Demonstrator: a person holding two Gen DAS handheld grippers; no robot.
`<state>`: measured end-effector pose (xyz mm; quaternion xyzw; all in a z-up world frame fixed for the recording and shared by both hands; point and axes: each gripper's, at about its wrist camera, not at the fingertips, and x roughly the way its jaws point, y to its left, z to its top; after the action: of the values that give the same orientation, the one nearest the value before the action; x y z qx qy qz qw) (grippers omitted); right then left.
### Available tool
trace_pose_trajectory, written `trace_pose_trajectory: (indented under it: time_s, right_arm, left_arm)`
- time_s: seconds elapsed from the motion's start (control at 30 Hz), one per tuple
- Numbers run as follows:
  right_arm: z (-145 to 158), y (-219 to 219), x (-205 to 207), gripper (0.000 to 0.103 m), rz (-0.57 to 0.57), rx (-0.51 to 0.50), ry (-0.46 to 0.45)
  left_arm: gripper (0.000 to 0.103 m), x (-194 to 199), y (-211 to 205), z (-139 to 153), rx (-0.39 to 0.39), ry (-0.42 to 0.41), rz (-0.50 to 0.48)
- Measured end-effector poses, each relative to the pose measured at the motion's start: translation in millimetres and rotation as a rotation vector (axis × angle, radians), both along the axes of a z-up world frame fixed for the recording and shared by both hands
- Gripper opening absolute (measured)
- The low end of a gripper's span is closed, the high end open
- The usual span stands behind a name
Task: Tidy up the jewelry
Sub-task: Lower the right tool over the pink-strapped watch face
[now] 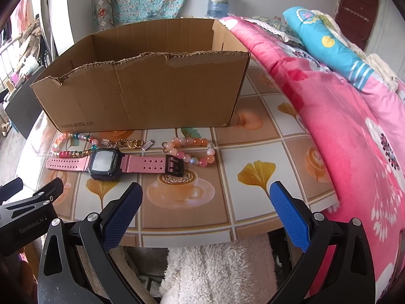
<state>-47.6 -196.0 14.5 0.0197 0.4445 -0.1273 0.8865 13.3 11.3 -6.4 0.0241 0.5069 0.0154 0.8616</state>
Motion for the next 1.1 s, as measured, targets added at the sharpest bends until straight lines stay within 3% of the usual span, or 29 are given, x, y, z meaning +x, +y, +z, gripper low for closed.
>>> trace_pose_trajectory:
  time_s: [0.17,0.27,0.43,0.57,0.67,0.77,0.93,1.03,1.1]
  right_arm:
    - [-0.2,-6.1,2.8,0.097,0.054,0.001,-0.010]
    - [5.7,-17.0,2.4,0.097,0.100,0.025,-0.073]
    - [20.4,-31.6,24.2,0.096,0.153,0.108,-0.133]
    - [21.1,-37.6,58.6,0.077,0.198,0.222,-0.108]
    - [13.1,-41.3,85.3,0.061,0.206,0.282,-0.061]
    - [10.0,-49.0,104.8,0.058,0.189,0.306,-0.059]
    - [20.4,-59.2,112.8,0.058,0.154,0.284,-0.127]
    - [24.9,-50.2,95.5,0.062,0.207,0.262,-0.174]
    - [22.6,-41.9,79.8,0.081,0.284,0.261,-0.184]
  left_arm:
    - [0.099,-1.9,9.4,-0.9,0.015,-0.039,0.003]
    - [0.099,-2.7,24.8,-3.1,0.013,-0.061,0.017]
    - [0.099,-4.7,42.2,-4.0,-0.015,-0.127,-0.040]
    - [0.099,-3.9,58.4,-3.0,-0.222,-0.187,-0.109]
    - [0.099,4.6,55.4,-3.6,-0.201,-0.186,-0.105]
    - [0.099,12.6,48.5,-7.5,-0.165,-0.176,-0.126]
    - [0.099,22.2,38.4,-17.0,-0.129,-0.180,-0.150]
    - [0.099,22.4,36.4,-22.3,-0.111,-0.174,-0.159]
    - [0.099,22.9,34.5,-25.9,-0.101,-0.164,-0.166]
